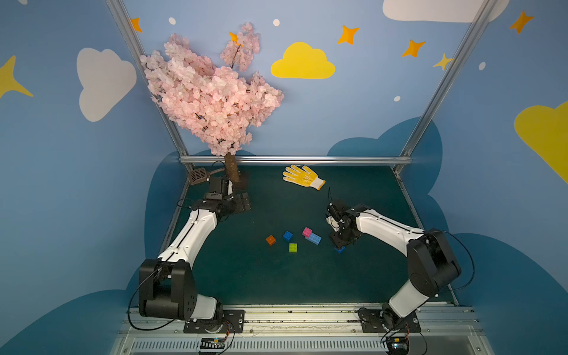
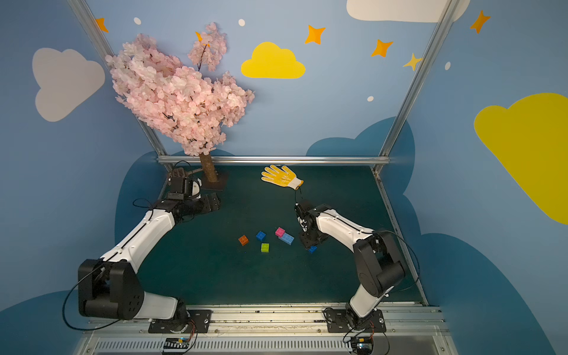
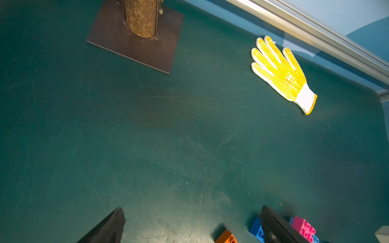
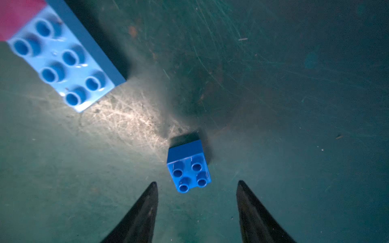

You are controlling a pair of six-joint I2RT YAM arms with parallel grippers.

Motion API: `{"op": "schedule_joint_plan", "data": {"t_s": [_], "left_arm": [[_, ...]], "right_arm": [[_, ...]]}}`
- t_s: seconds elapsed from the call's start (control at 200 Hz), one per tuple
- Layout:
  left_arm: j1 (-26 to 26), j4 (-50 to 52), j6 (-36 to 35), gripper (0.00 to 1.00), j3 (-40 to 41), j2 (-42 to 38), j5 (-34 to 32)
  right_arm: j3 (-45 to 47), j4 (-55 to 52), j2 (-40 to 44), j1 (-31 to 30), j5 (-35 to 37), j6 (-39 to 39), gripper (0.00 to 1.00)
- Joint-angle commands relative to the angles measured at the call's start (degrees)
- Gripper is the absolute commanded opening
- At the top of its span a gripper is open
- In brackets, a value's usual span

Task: Assemble the letter y with lego
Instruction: Pick up the lego brick from the center of the board.

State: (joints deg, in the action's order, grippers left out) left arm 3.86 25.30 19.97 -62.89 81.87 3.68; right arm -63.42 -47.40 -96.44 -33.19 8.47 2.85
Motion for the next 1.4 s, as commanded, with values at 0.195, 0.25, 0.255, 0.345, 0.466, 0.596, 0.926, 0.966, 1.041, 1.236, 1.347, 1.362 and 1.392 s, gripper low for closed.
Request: {"op": "schedule_joint_plan", "data": {"t_s": [0.195, 0.25, 0.255, 0.345, 0.466, 0.596, 0.926, 0.966, 1.041, 1.236, 1.347, 1.362, 1.392], "left_arm": [[-0.3, 1.2, 0.3, 1.0, -1.7, 0.1, 0.3], [-0.3, 1.2, 0.3, 1.0, -1.7, 0.2, 0.2], [-0.3, 1.2, 0.3, 1.0, -1.7, 0.2, 0.2], [-0.3, 1.3, 0.3, 1.0, -1.8, 0.2, 0.2], [-0.4, 1.4, 0.3, 1.0, -1.8, 0.1, -0.3], [-0.5, 1.4, 0.4, 1.0, -1.8, 0.1, -0.3], [-0.5, 1.5, 0.4, 1.0, -1.8, 0.1, -0.6], [-0.5, 1.4, 0.4, 1.0, -1.8, 0.1, -0.6], [-0.5, 1.5, 0.4, 1.0, -1.8, 0.1, -0.6], [-0.6, 1.5, 0.4, 1.0, -1.8, 0.0, -0.8], [-0.6, 1.5, 0.6, 1.0, -1.8, 0.0, -0.8], [-0.6, 1.6, 0.6, 1.0, -1.8, 0.0, -0.8], [-0.6, 1.5, 0.6, 1.0, -1.8, 0.0, -0.8]], "right_arm": [[-1.3, -1.2, -4.1, 1.6, -2.9, 0.0, 0.59], [-1.6, -1.5, -4.7, 1.7, -3.2, -0.3, 0.58], [-1.6, -1.5, -4.8, 1.8, -3.2, -0.3, 0.58], [-2.1, -1.6, -5.7, 1.9, -3.5, -0.7, 0.56], [-2.5, -2.0, -6.3, 2.0, -3.9, -0.7, 0.51], [-2.5, -2.1, -6.3, 2.1, -4.4, -0.9, 0.43], [-2.6, -2.3, -6.4, 2.1, -4.7, -0.5, 0.39], [-2.6, -2.4, -6.5, 2.0, -4.7, -0.5, 0.43], [-2.7, -2.7, -6.9, 2.0, -4.7, -0.4, 0.45], [-2.9, -2.9, -7.1, 2.0, -4.9, -0.4, 0.27], [-2.3, -1.9, -5.4, 1.9, -5.1, -0.6, 0.16], [-2.3, -1.7, -5.0, 1.7, -5.3, -0.8, 0.16], [-2.4, -1.3, -4.1, 1.3, -5.4, -1.3, 0.14]]}}
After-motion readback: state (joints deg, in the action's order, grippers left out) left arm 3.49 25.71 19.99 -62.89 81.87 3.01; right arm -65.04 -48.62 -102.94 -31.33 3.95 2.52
